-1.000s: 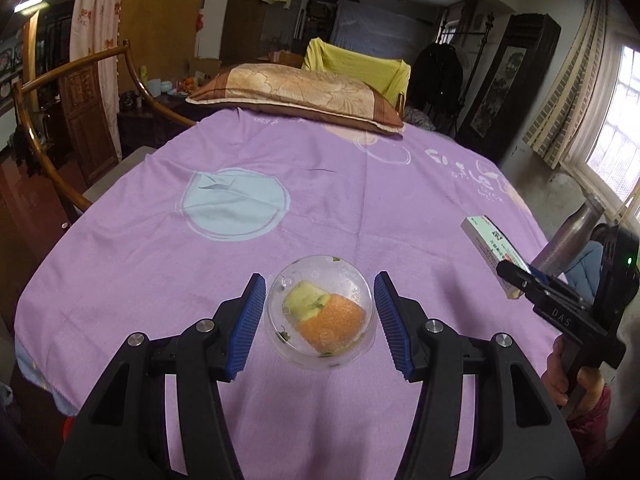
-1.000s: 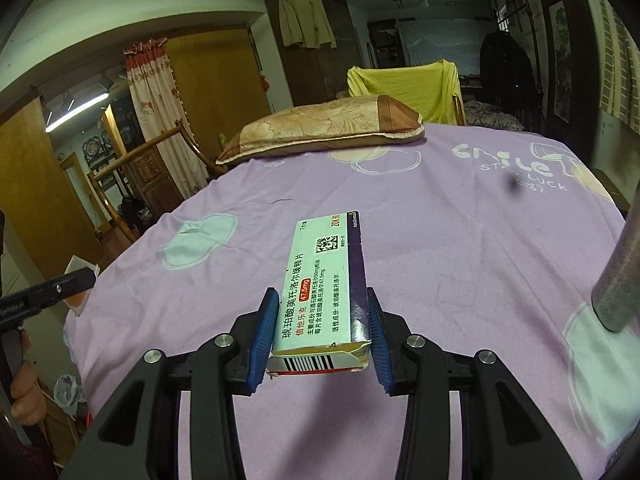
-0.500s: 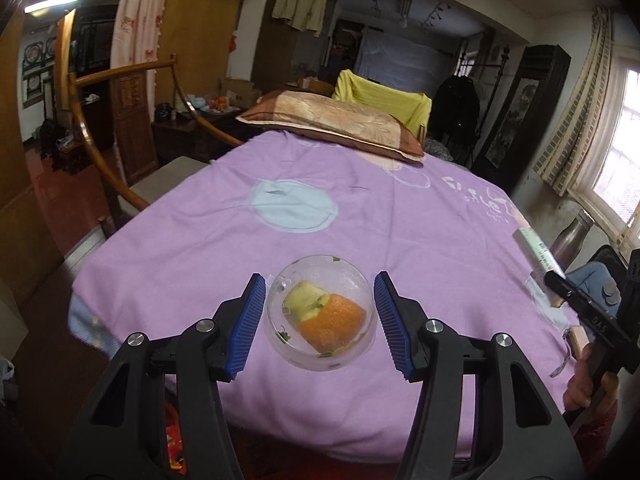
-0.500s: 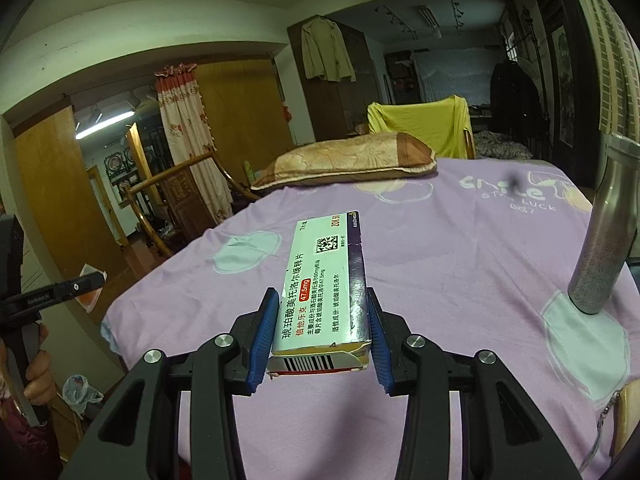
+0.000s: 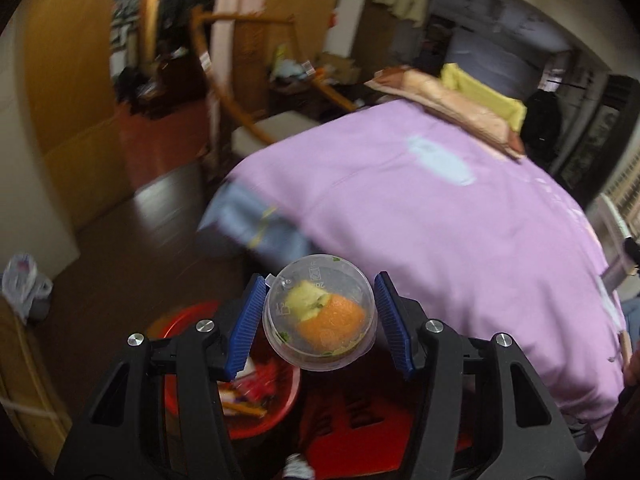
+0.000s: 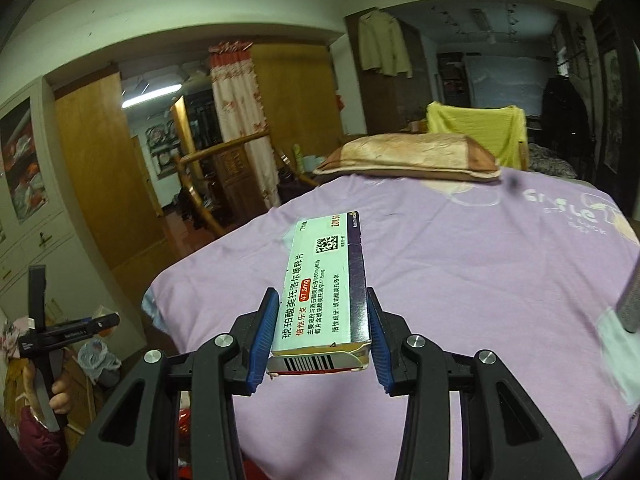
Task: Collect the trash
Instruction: 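Lower the fruit cup and medicine box into the red wastebasket and open both tools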
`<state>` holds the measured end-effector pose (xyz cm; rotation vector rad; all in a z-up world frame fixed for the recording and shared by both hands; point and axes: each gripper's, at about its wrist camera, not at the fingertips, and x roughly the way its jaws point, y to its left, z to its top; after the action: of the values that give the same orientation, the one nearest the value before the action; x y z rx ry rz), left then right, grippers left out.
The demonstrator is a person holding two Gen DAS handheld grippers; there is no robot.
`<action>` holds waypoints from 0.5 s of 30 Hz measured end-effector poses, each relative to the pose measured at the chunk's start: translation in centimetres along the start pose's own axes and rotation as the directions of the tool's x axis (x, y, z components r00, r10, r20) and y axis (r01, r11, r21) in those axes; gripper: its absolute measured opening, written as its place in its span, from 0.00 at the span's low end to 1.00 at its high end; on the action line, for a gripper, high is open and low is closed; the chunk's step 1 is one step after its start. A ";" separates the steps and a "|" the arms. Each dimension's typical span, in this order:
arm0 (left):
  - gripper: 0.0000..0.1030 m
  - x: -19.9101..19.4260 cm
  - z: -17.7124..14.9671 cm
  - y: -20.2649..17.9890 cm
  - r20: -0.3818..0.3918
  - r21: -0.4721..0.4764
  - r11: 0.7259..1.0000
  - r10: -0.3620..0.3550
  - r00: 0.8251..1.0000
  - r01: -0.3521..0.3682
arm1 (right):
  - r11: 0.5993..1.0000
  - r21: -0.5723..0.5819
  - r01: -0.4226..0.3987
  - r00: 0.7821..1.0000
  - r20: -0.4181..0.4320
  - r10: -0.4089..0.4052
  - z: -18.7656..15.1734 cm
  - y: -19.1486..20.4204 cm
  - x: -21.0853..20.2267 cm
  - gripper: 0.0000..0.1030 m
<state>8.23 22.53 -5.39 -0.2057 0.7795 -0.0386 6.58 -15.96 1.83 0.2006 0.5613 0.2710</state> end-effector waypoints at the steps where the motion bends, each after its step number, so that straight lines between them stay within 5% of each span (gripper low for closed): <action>1: 0.54 0.3 -0.3 1.0 -0.009 -0.013 1.000 0.008 1.000 -0.009 | 1.000 -0.007 -0.012 1.000 -0.013 0.011 0.0 0.8 0.6 0.41; 6: 0.55 2.3 -2.3 5.4 -0.061 -0.062 0.994 0.089 0.994 -0.093 | 0.997 -0.034 -0.064 0.995 -0.074 0.062 -0.5 4.5 3.0 0.41; 10: 0.80 3.5 -3.9 7.7 -0.091 -0.079 0.985 0.146 0.985 -0.154 | 0.992 -0.073 -0.103 0.988 -0.125 0.094 -1.0 8.0 4.9 0.41; 15: 0.85 3.1 -4.7 10.3 -0.098 -0.098 0.974 0.193 0.976 -0.203 | 0.981 -0.103 -0.164 0.973 -0.178 0.144 -1.6 11.6 6.6 0.41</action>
<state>6.73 31.46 -12.88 -0.2287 0.8875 0.1847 8.76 -2.75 0.22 0.1078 0.6985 0.4739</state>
